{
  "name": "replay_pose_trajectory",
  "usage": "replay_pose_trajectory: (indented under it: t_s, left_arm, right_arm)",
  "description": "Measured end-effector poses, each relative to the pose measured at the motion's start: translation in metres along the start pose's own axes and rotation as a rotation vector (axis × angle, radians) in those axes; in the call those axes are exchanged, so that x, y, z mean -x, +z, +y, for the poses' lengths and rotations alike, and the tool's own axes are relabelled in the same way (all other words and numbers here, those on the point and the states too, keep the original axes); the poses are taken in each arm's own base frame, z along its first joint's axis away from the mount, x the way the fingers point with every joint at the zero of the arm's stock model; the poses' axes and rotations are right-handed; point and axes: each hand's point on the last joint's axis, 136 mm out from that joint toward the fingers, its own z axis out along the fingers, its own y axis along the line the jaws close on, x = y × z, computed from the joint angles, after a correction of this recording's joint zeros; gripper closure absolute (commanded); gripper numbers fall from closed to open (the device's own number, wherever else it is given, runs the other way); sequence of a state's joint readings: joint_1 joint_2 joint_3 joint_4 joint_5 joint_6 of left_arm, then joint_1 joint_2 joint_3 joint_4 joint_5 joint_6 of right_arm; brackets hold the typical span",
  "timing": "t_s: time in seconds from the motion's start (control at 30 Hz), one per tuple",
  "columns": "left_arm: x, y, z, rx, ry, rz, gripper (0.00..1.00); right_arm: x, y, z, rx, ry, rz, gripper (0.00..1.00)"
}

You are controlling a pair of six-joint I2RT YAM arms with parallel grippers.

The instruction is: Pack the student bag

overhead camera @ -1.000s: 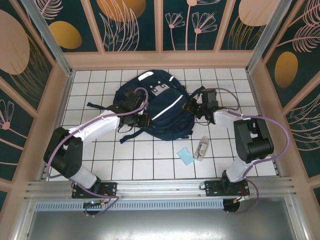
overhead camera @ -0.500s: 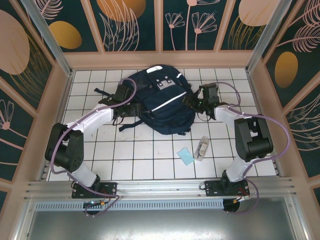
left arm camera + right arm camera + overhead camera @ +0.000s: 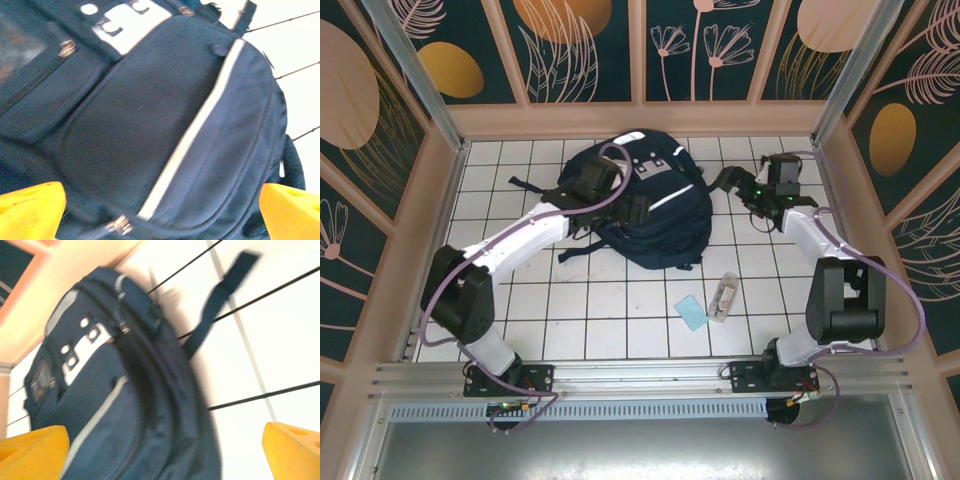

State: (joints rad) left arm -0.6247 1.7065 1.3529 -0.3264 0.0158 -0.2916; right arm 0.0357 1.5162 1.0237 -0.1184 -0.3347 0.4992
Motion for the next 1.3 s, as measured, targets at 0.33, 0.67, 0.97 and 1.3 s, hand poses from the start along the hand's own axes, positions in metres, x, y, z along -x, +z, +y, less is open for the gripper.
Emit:
replay_pose_trajectory:
  t_s: [0.33,0.67,0.97,1.3]
  left_arm:
    - [0.012,0.068,-0.042,-0.082,0.166,0.051,0.22]
    - [-0.032,0.103,-0.068,-0.016,0.378,0.213,0.40]
    - [-0.032,0.103,-0.056,0.058,0.422,0.236,0.90]
    - [-0.019,0.094,-0.063,0.015,0.385,0.234,0.87]
  right_arm:
    - [-0.006,-0.040,-0.047,-0.129,0.013,-0.054,0.01]
    - [-0.041,-0.038,-0.076,-0.172,0.062,0.018,0.01]
    - [-0.047,-0.039,-0.069,-0.129,0.072,0.039,0.15]
    - [-0.050,-0.042,-0.060,-0.086,0.068,0.051,0.18]
